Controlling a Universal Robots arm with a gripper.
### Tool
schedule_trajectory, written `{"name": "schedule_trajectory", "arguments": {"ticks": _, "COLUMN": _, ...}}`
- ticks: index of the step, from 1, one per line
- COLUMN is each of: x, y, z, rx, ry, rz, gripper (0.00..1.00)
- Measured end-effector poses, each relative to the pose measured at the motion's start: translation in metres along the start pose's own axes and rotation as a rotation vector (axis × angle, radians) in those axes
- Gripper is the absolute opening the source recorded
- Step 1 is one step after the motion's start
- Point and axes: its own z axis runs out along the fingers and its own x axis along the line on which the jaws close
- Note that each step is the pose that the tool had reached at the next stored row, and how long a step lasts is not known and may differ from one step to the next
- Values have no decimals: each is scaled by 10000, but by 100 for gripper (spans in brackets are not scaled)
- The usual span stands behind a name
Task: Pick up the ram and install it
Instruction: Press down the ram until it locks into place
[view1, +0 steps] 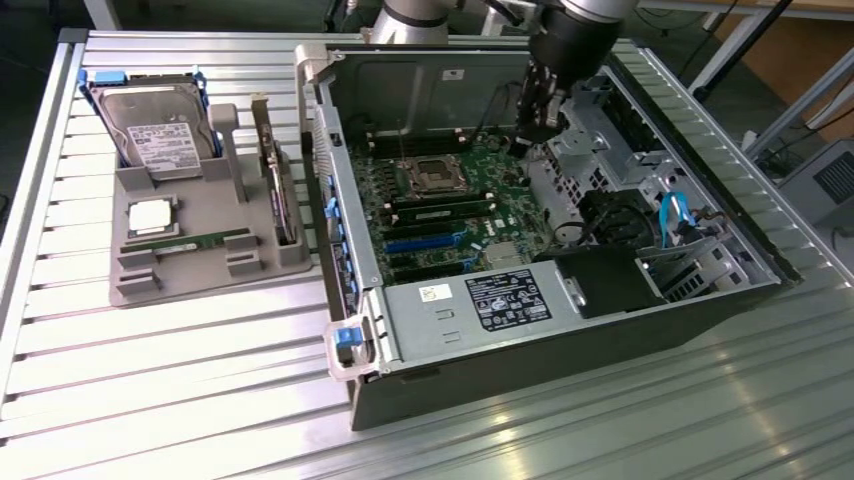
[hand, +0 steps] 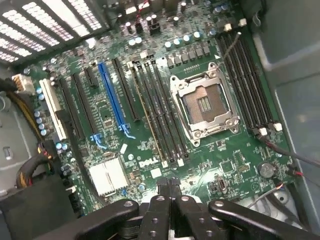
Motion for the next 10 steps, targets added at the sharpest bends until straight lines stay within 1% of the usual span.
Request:
{"name": "schedule_trajectory", "arguments": {"ticks": 1, "x": 0, "y": 0, "z": 0, "rx": -16, "ry": -16, "rz": 454, "gripper": 10}}
{"name": "schedule_trajectory", "arguments": {"ticks": 3, "x": 0, "y": 0, "z": 1, "rx": -55, "ry": -58, "rz": 1613, "gripper": 10}}
{"name": "schedule_trajectory", "arguments": {"ticks": 4, "x": 0, "y": 0, "z": 2, "rx": -77, "ry": -83, "rz": 2283, "gripper": 10}}
{"name": "schedule_trajectory", "arguments": {"ticks": 5, "x": 0, "y": 0, "z": 3, "rx": -93, "ry": -100, "rz": 2751, "gripper": 10}}
{"name": "schedule_trajectory", "arguments": {"ticks": 6, "x": 0, "y": 0, "z": 4, "rx": -112, "ry": -122, "rz": 3339, "gripper": 10}}
{"name": "schedule_trajectory", "arguments": {"ticks": 7, "x": 0, "y": 0, "z": 4, "rx": -127, "ry": -137, "rz": 3780, "gripper": 10}}
{"name": "schedule_trajectory", "arguments": {"ticks": 8, "x": 0, "y": 0, "z": 6, "rx": -147, "ry": -159, "rz": 4344, "gripper": 10}}
{"name": "schedule_trajectory", "arguments": {"ticks": 10, "x": 0, "y": 0, "z": 9, "rx": -176, "ry": -190, "rz": 5211, "gripper": 10}}
